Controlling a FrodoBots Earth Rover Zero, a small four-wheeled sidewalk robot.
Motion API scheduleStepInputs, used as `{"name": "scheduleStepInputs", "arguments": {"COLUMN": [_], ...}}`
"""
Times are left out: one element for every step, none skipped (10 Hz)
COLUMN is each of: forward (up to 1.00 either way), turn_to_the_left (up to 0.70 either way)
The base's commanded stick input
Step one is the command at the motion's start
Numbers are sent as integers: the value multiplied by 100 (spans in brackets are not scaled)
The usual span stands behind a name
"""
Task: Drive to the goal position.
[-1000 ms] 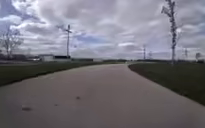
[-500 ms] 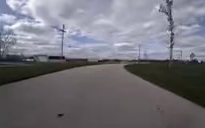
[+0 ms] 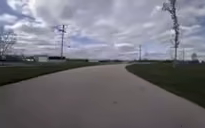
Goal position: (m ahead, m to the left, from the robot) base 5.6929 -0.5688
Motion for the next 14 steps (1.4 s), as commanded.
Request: {"name": "scheduleStepInputs", "arguments": {"forward": [100,100,100,100,100,100,100,100,100,100,100,100,100,100], "turn_to_the_left": [0,0,0,0,0,0,0,0,0,0,0,2,2,2]}}
